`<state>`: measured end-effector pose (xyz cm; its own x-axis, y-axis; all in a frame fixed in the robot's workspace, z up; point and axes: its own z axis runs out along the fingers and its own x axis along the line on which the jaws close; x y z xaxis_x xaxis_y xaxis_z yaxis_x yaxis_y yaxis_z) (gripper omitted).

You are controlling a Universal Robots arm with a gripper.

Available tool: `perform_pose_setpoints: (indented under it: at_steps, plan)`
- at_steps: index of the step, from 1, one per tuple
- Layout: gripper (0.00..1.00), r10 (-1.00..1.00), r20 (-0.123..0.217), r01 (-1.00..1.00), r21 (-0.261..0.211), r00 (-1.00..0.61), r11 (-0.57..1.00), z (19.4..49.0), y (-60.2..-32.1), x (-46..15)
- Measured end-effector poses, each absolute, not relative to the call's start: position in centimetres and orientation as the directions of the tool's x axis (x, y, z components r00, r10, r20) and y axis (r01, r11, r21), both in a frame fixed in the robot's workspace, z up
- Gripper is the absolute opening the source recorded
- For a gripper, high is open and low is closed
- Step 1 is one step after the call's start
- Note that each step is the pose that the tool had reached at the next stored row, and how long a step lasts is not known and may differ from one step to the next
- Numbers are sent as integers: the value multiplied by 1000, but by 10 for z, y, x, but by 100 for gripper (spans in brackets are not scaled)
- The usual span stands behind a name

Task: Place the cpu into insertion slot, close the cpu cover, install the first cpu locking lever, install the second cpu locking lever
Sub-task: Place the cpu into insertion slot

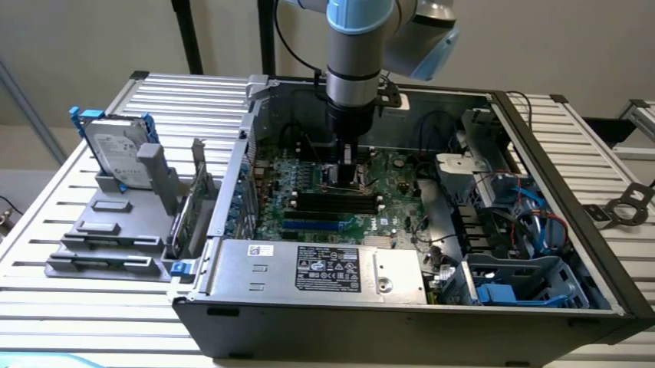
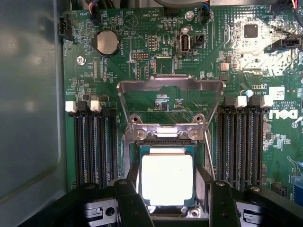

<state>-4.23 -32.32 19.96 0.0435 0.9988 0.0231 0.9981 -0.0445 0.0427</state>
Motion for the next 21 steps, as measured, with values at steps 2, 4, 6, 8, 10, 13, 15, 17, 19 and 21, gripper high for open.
perform_pose_setpoints:
  at_steps: [2,4,6,8,10,13,15,17,19,21]
  plan:
    - [55,999,23,998,42,43,-44,199,-323,-42]
    - [55,999,23,998,42,44,-44,199,-323,-42]
    - [55,999,23,998,42,44,-44,198,-323,-42]
    - [55,999,23,998,42,44,-44,198,-323,-42]
    - [55,999,23,998,41,44,-44,198,-323,-42]
    - [55,999,22,998,40,44,-44,197,-323,-42]
    - [55,999,22,998,39,44,-44,197,-323,-42]
    - [55,999,21,998,38,44,-44,197,-323,-41]
    - [55,999,20,998,37,44,-44,197,-323,-41]
    - [55,999,20,998,36,44,-44,197,-323,-41]
